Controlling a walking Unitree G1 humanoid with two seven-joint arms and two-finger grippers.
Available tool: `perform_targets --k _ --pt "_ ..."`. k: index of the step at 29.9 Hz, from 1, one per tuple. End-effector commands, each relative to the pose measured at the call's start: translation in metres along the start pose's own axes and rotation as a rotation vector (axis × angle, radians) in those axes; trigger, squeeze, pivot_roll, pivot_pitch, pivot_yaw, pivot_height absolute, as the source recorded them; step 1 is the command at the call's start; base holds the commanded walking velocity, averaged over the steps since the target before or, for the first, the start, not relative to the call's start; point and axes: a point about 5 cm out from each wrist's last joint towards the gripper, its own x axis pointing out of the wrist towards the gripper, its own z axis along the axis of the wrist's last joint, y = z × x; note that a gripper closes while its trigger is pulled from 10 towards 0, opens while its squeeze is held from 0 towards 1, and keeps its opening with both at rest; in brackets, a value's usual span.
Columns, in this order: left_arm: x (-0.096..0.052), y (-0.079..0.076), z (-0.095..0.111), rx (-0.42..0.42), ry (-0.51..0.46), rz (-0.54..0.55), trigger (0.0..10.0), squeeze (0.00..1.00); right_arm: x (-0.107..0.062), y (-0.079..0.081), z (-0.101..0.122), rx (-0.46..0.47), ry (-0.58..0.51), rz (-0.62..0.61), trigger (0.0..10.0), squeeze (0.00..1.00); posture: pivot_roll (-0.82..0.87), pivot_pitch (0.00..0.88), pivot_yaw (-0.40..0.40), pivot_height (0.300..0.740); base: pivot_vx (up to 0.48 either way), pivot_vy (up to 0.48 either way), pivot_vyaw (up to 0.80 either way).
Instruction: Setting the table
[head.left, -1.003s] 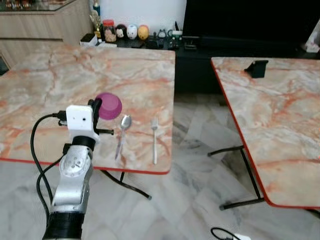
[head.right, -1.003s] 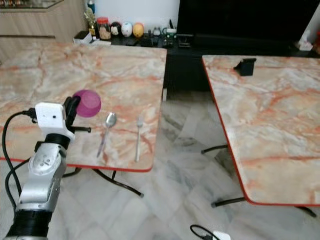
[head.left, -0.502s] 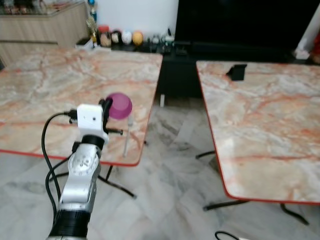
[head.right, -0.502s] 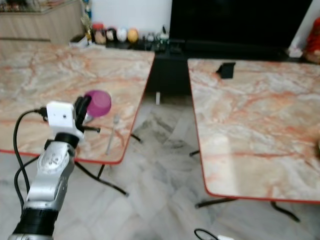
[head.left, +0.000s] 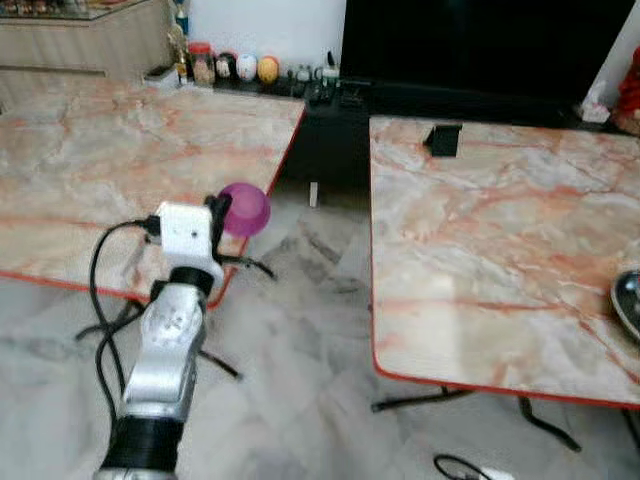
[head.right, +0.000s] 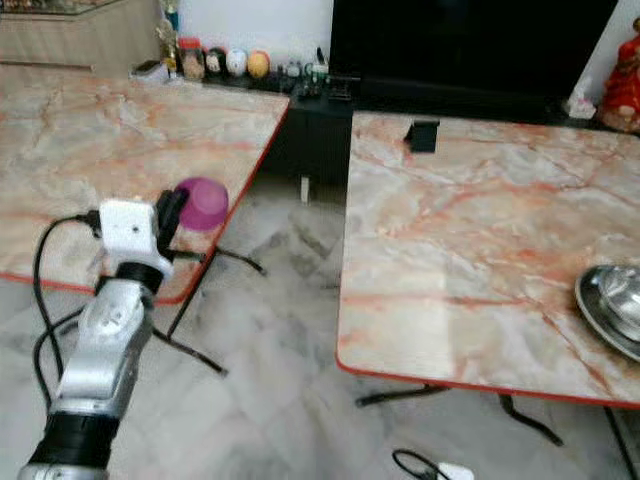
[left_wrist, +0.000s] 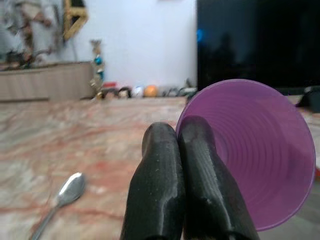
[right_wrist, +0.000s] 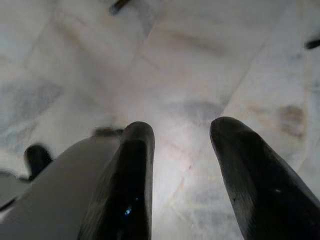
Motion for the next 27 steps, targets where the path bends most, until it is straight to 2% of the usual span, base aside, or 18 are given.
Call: perform_targets --k 1,27 --pt "0.0034 -0.0056 0.005 -0.01 -0.016 -0.017 10.0 0.0 -0.0002 -0.0059 0.0009 0.003 -0.004 -0.014 10.0 0.0 0.13 0.0 -0.052 0.711 0.0 -0.341 0.0" --pt "0.0058 -0.0123 0.0104 -0.014 -0.04 -0.047 10.0 0.0 -0.0004 -0.0067 0.0006 0.009 -0.006 -0.012 10.0 0.0 0.13 0.0 -0.057 0.711 0.0 -0.335 0.0"
